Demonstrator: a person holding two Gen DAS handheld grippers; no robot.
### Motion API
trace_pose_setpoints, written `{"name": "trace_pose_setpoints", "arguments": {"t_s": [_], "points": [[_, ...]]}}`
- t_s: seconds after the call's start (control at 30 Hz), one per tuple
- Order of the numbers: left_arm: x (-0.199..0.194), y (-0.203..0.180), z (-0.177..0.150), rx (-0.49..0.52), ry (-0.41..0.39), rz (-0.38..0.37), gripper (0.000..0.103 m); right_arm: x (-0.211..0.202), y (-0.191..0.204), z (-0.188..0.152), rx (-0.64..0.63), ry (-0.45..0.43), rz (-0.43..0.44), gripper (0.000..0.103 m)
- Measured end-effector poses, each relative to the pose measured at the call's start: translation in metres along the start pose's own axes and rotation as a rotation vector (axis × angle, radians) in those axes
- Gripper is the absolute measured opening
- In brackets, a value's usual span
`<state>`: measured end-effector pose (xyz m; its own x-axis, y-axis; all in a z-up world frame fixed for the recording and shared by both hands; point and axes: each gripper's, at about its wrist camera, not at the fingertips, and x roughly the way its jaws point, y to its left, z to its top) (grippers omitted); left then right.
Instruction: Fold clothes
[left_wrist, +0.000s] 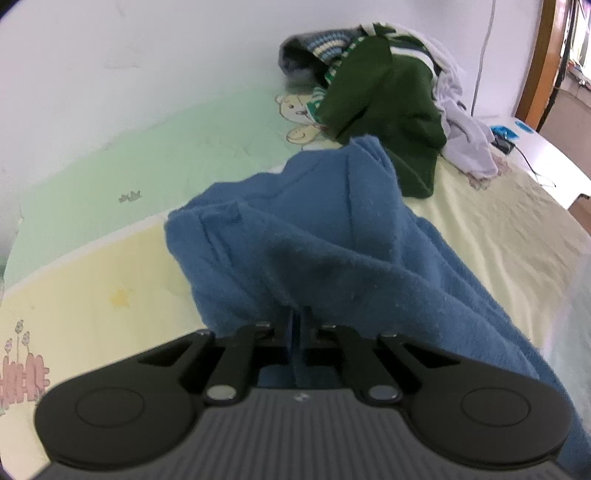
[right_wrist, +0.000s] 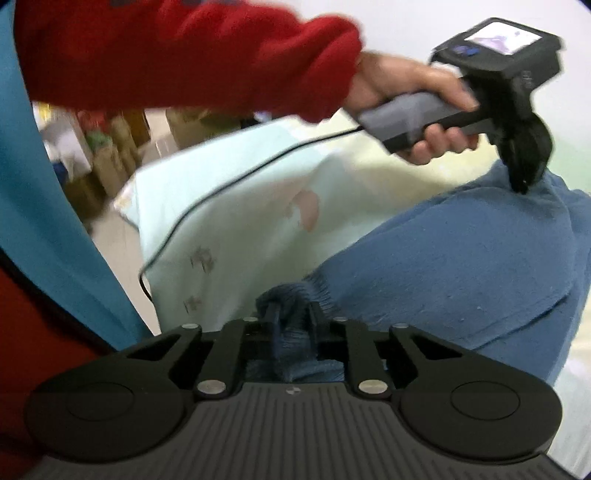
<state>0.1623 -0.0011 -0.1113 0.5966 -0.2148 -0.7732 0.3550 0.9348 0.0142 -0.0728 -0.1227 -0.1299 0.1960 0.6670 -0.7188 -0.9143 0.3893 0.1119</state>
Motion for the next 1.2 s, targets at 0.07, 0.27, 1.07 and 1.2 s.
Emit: {"name": "trace_pose_setpoints", "arguments": {"t_s": [0.07, 0.27, 1.07, 1.2], "points": [[-0.006, 0.004, 0.002, -0.013, -0.018, 0.000, 0.000, -0.010, -0.004, 0.003, 0.027, -0.025, 0.010, 0.013], [-0.024, 0.017, 0.004, -0.056, -0.045, -0.019, 0.000, -0.043, -0.016, 0.014, 0.107, -0.104, 0.082, 0.012], [-0.015, 0.015, -0.036, -0.054, -0.005, 0.040, 0.003, -0.023, -0.027, -0.017, 0.203, 0.053, 0.213, 0.014], [-0.018, 0.020, -0.038, -0.054, -0.003, 0.048, 0.011, -0.023, -0.030, -0.016, 0.250, 0.027, 0.242, 0.015]]}}
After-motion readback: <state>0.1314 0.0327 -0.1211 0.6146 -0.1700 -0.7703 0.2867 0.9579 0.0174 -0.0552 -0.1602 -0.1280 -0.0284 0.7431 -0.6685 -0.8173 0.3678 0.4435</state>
